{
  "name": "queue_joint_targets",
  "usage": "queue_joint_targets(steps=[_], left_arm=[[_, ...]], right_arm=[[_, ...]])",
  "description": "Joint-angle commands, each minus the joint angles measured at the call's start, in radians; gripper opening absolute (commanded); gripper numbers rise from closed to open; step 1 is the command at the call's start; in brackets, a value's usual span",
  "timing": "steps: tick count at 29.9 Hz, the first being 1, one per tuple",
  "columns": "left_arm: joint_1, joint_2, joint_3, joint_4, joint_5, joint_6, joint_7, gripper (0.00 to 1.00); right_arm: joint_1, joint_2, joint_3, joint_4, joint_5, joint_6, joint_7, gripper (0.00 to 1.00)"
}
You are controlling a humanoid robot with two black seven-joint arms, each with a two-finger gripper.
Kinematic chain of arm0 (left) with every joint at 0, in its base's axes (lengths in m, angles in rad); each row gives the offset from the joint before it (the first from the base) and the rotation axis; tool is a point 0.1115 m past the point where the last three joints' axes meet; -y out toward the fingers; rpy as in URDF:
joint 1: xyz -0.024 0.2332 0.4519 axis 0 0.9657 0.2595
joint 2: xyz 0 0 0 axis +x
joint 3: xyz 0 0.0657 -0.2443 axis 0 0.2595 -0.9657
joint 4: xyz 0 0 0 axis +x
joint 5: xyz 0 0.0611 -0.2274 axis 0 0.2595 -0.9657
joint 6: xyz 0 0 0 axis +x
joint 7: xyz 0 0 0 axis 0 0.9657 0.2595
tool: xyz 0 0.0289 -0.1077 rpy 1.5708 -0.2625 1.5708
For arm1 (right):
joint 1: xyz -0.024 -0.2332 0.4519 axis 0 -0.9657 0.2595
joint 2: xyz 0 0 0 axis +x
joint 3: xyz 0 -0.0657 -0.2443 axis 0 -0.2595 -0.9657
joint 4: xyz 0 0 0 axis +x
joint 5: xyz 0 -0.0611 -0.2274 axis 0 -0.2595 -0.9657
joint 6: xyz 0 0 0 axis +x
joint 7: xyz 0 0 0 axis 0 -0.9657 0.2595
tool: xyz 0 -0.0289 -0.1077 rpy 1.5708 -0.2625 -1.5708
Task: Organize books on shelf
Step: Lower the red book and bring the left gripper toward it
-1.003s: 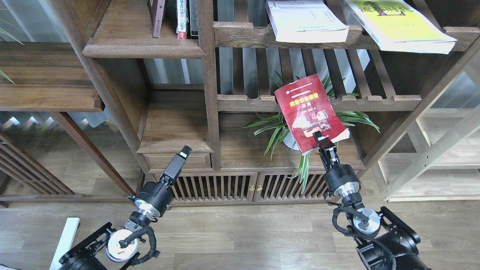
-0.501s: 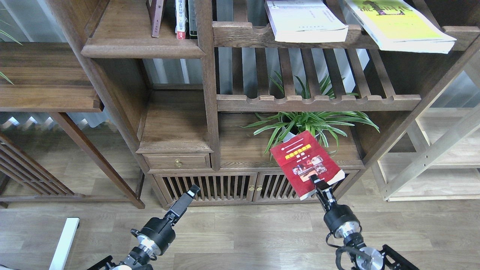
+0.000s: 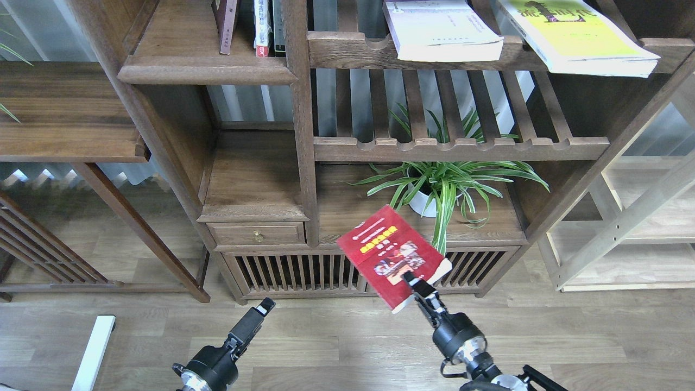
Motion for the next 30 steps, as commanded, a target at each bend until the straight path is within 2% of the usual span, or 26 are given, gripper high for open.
queue_joint_targets(steps=[1, 9, 16, 22, 30], left_arm=[[-0.002, 0.039, 0.037, -0.067, -0.057, 0.000, -0.001, 0.99], [0.006, 0.094, 0.042, -0.160, -0.082, 0.000, -0.005, 0.98], [0.005, 0.143, 0.094, -0.186, -0.122, 0.000, -0.008, 0.98], [0.000, 0.215, 0.159, -0.260, -0.163, 0.000, -0.047, 0.98], [-0.003, 0.262, 0.192, -0.291, -0.168, 0.000, -0.052, 0.98]], right_arm=[[-0.002, 0.007, -0.054, 0.013, 0.001, 0.000, 0.000, 0.04], [0.000, 0.041, -0.155, 0.059, 0.007, 0.000, -0.014, 0.04], [0.000, 0.060, -0.205, 0.085, 0.015, 0.000, -0.014, 0.04], [0.003, 0.060, -0.255, 0.101, 0.041, 0.000, -0.014, 0.04], [-0.014, 0.060, -0.275, 0.103, 0.046, 0.000, -0.014, 0.04]])
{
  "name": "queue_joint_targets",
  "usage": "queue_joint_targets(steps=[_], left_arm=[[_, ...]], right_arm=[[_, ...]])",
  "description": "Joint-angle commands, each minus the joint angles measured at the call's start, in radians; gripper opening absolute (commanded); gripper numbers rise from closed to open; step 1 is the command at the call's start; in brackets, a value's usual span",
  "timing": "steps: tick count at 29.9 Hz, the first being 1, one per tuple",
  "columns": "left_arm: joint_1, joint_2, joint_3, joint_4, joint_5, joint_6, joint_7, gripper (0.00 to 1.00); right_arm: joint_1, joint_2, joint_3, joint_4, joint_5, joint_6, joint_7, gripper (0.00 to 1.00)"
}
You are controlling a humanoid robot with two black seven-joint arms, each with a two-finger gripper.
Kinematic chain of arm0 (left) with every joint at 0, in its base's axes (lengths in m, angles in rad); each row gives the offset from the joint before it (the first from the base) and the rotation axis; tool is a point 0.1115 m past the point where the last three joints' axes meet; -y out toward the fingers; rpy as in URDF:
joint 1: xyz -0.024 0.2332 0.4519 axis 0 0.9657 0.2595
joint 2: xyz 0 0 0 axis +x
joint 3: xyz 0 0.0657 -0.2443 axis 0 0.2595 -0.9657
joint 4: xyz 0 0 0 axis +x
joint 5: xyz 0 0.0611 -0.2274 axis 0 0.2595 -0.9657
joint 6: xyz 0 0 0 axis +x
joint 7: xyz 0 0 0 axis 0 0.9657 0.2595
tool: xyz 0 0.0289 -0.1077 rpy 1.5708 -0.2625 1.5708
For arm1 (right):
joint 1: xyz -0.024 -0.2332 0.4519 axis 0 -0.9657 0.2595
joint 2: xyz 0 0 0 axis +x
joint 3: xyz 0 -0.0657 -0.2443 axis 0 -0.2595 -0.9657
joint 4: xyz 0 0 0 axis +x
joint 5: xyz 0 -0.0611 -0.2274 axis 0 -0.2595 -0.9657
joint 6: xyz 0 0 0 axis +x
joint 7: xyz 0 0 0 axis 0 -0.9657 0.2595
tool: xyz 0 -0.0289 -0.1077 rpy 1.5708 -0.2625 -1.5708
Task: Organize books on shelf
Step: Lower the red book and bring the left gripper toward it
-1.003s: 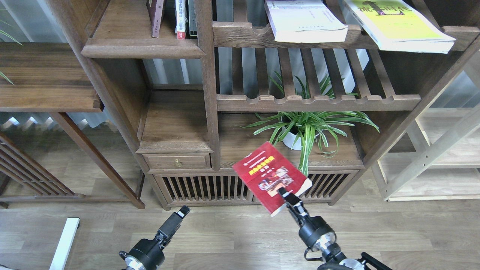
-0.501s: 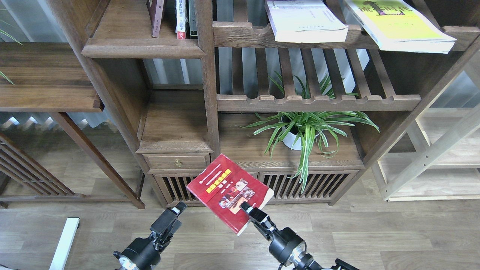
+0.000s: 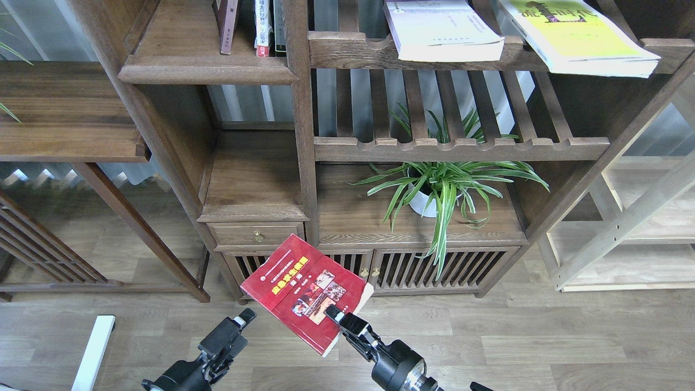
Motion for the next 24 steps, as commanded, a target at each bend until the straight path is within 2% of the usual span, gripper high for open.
queue_joint_targets(steps=[1, 11, 24], left_arm=[[-0.004, 0.004, 0.002, -0.005, -0.002, 0.000, 0.000, 0.97], [-0.093, -0.008, 0.002, 0.011, -0.067, 0.000, 0.000, 0.96], [-0.361, -0.008, 0.140, 0.037, -0.260, 0.000, 0.000, 0.95]], right_arm=[[-0.008, 0.000, -0.009, 0.002, 0.001, 0.000, 0.000, 0.04], [0.040, 0.000, -0.004, 0.002, 0.036, 0.000, 0.000, 0.03], [0.231, 0.000, 0.007, 0.000, 0.162, 0.000, 0.003, 0.03]])
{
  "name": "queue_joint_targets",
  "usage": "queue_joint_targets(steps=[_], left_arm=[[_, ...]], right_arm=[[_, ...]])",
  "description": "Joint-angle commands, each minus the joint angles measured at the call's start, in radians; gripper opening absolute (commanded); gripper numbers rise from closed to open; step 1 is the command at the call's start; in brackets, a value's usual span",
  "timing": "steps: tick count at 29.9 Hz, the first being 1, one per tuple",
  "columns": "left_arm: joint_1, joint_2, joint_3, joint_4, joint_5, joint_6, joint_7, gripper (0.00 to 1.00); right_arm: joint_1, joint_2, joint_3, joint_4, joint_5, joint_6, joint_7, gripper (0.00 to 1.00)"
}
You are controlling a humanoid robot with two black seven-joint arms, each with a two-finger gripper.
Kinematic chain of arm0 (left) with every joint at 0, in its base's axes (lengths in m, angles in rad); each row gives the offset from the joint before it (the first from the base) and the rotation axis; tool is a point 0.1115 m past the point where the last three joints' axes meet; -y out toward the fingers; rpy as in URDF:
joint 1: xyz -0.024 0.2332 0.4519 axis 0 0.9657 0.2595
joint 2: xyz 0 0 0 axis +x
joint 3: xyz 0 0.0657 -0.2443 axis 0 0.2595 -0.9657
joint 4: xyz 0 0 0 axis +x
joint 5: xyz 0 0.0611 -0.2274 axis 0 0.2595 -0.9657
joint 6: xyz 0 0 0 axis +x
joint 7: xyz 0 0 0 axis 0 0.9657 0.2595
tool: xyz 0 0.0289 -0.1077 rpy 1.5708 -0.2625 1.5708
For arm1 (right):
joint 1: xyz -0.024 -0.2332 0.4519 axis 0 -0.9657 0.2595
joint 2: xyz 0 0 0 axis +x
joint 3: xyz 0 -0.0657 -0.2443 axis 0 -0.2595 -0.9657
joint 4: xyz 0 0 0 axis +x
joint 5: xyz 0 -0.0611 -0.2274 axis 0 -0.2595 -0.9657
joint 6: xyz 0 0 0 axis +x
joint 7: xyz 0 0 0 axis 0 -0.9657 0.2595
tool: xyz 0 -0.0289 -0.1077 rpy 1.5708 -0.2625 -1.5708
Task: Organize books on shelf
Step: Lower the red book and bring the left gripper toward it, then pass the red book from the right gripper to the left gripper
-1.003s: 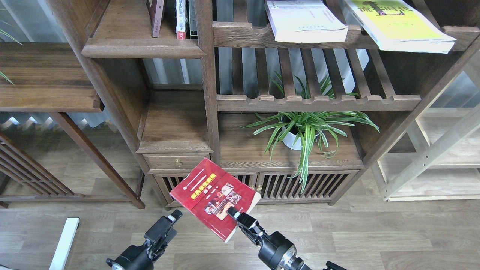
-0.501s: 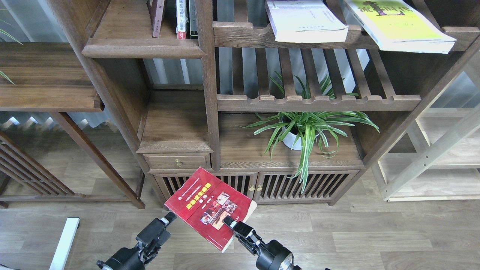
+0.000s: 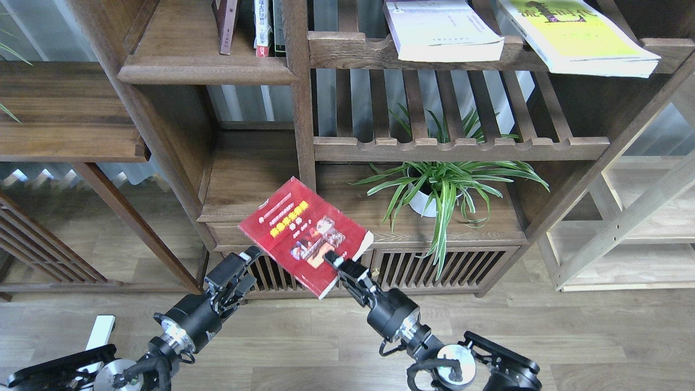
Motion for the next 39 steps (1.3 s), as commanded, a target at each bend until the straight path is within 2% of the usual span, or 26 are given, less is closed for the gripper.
queue_joint_targets(steps=[1, 11, 26, 33, 39], left_arm=[[-0.052, 0.001, 0.030, 0.016, -0.025, 0.000, 0.000, 0.95], [-0.173, 0.001, 0.129, 0.031, -0.100, 0.000, 0.000, 0.92], [-0.188, -0.011, 0.175, 0.033, -0.102, 0.000, 0.000, 0.86], [-0.187, -0.031, 0.175, 0.033, -0.102, 0.000, 0.000, 0.79], [-0.182, -0.038, 0.175, 0.038, -0.102, 0.000, -0.002, 0.69]], right_arm=[[0.026, 0.000, 0.000, 0.001, 0.014, 0.000, 0.000, 0.04], [0.025, 0.000, -0.014, 0.001, 0.014, 0.000, 0.000, 0.04], [0.026, 0.000, -0.031, 0.009, 0.014, 0.000, 0.000, 0.04], [0.025, 0.000, -0.032, 0.009, 0.014, 0.000, 0.000, 0.04], [0.019, 0.000, -0.031, 0.009, 0.014, 0.000, 0.000, 0.04]])
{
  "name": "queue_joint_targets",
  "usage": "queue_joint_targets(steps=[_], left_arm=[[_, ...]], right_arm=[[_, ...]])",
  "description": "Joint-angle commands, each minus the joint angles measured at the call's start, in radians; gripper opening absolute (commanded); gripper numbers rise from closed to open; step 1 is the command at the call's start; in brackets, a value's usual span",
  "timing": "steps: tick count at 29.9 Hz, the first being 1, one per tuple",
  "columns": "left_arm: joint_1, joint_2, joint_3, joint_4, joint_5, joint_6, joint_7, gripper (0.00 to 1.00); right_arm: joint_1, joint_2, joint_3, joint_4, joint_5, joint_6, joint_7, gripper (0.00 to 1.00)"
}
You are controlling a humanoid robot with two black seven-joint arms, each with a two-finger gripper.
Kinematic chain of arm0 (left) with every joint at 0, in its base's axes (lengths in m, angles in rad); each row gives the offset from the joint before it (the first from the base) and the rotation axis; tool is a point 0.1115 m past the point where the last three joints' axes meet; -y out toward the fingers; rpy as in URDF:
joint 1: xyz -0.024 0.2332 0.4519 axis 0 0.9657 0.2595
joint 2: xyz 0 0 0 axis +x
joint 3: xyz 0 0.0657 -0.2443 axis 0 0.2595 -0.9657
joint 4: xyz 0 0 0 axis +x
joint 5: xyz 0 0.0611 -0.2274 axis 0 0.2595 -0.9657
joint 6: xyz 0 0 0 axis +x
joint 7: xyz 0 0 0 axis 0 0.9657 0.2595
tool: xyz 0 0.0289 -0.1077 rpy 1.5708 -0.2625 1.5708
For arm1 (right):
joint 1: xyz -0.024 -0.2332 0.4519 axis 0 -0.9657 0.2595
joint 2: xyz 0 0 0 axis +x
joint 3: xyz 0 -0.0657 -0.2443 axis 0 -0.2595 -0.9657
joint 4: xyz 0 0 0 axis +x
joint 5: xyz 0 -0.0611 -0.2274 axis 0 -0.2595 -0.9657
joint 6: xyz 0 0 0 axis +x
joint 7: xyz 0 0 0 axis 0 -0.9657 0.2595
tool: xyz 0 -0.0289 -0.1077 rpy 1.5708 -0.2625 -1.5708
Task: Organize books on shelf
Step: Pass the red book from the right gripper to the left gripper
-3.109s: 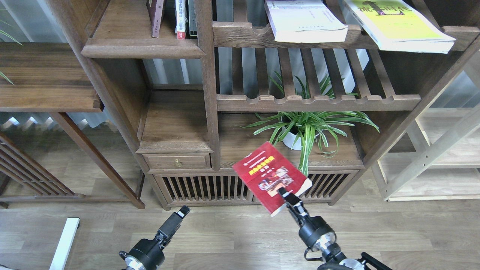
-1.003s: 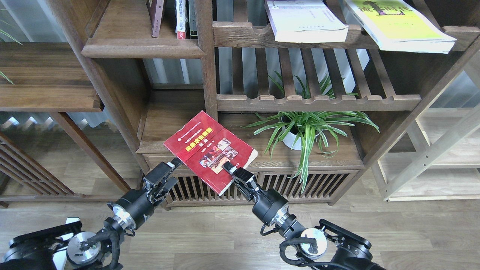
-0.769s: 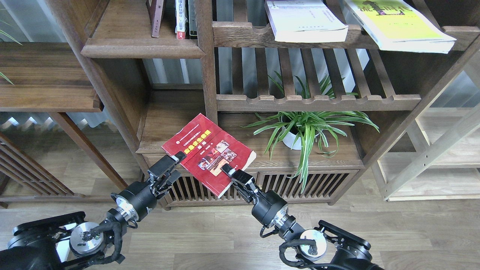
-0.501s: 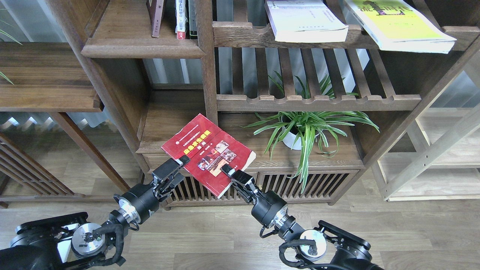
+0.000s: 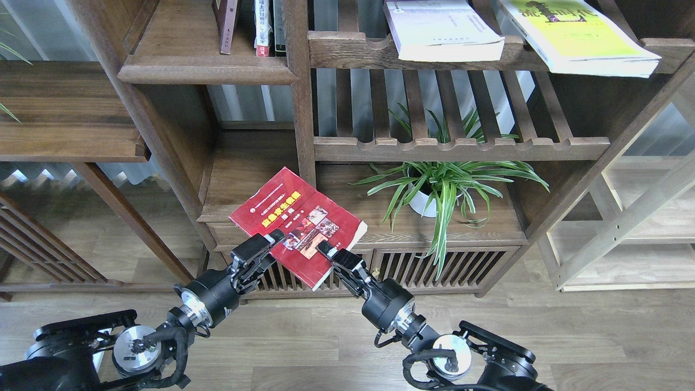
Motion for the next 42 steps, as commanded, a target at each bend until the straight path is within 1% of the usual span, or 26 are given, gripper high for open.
queue_joint_targets(steps=[1, 15, 21, 22, 26, 37, 39, 42], left_arm=[[0.002, -0.001, 0.000, 0.002, -0.001, 0.000, -0.001, 0.68], [0.002, -0.001, 0.004, 0.002, -0.001, 0.000, 0.000, 0.54], [0.003, -0.005, 0.011, 0.002, -0.001, 0.000, 0.000, 0.53], [0.003, -0.007, 0.011, 0.002, -0.001, 0.000, 0.000, 0.52], [0.005, -0.010, 0.011, 0.002, -0.002, 0.000, -0.001, 0.40], [0.006, -0.013, 0.012, 0.006, -0.001, 0.000, 0.000, 0.35], [0.006, -0.013, 0.012, 0.008, -0.001, 0.000, 0.000, 0.32], [0.008, -0.014, 0.012, 0.008, -0.001, 0.000, 0.000, 0.31]], right_arm=[[-0.006, 0.000, 0.000, 0.000, 0.000, 0.000, 0.000, 0.04], [-0.021, 0.000, -0.013, 0.002, -0.002, 0.000, 0.000, 0.04], [-0.023, 0.000, -0.013, 0.002, -0.002, 0.000, 0.000, 0.04], [-0.023, 0.000, -0.013, 0.002, -0.002, 0.000, 0.000, 0.04], [-0.023, 0.000, -0.013, 0.002, -0.002, 0.000, 0.000, 0.04], [-0.029, 0.000, -0.013, 0.002, -0.002, 0.000, 0.000, 0.04], [-0.031, 0.000, -0.013, 0.002, -0.003, 0.000, 0.000, 0.04], [-0.031, 0.000, -0.013, 0.002, -0.005, 0.000, 0.000, 0.04]])
